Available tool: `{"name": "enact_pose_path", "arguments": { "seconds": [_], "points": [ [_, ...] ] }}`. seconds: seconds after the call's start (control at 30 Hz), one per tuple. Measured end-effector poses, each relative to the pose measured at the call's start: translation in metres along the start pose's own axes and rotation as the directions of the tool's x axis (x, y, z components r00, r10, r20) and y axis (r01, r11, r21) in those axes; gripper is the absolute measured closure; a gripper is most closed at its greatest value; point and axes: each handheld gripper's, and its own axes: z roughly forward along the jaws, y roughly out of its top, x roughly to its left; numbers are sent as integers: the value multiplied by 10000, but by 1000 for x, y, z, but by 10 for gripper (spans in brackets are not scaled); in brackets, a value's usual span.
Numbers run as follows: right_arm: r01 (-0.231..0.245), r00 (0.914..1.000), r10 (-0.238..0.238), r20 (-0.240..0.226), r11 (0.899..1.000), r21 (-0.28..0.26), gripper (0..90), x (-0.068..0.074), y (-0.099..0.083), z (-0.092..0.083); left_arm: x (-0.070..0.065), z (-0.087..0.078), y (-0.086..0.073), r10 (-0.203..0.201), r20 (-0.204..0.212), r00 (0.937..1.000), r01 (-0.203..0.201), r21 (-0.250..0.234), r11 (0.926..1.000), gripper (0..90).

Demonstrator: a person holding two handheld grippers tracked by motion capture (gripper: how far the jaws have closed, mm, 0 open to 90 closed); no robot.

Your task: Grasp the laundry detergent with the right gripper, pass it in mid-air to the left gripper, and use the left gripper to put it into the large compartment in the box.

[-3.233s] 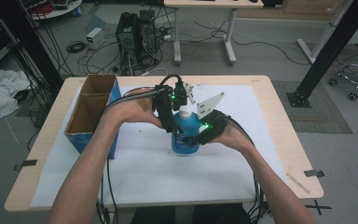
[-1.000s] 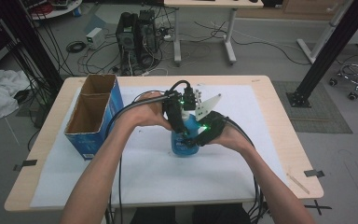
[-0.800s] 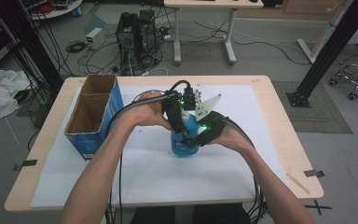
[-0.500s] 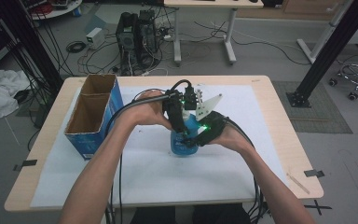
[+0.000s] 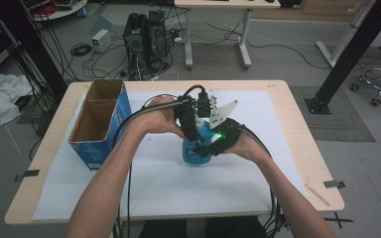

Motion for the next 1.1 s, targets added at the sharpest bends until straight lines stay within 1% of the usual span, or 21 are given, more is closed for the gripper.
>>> {"name": "enact_pose_path", "arguments": {
  "seconds": [0.1,0.17,0.27,0.3,0.37,0.4,0.5,0.53,0.63,0.7,0.8,0.87,0.9,1.1],
  "points": [
    [25,10000,-24,-20,10000,7,422,0,0,0,0,0,0,-50,0,10000,50,7,10000,381],
    [28,10000,-28,-8,10000,-9,419,0,-1,0,-1,1,-1,-184,30,9998,184,-12,9998,382],
    [-46,10000,46,15,10000,72,411,0,-2,1,-1,0,-1,-195,-2,9998,195,-47,9998,381],
    [-24,10000,23,64,10000,83,400,0,-2,1,0,0,-1,-107,8,9999,107,-41,9999,381],
    [-97,9999,97,74,9999,50,372,0,-3,1,-1,1,-2,-174,16,9998,174,25,9998,381],
    [-184,9998,184,49,9998,40,358,0,-4,1,-1,1,-1,-136,-2,9999,136,75,9999,381],
    [-230,9997,229,64,9997,72,338,0,-4,1,0,2,-2,-43,-23,10000,43,30,10000,381],
    [-261,9996,260,72,9996,82,331,1,-3,1,0,2,-2,-82,10,10000,82,17,10000,381],
    [-200,9998,199,98,9998,99,326,0,-3,1,-1,2,-3,-130,17,9999,130,-23,9999,381],
    [-207,9997,206,115,9997,109,323,1,-3,1,-1,1,-3,-64,45,10000,64,-80,9999,381],
    [-167,9998,164,150,9997,164,320,2,-3,1,-1,0,-3,-115,54,9999,115,-47,9999,381],
    [-191,9997,188,140,9997,181,310,2,-3,1,-1,0,-4,-65,82,9999,66,-31,10000,381],
    [-194,9997,191,150,9996,202,308,2,-3,1,-2,0,-5,-165,78,9998,165,10,9999,381],
    [-249,9995,246,173,9995,167,298,3,-2,-1,-1,0,-6,-151,50,9999,151,28,9999,381]
  ]
}}
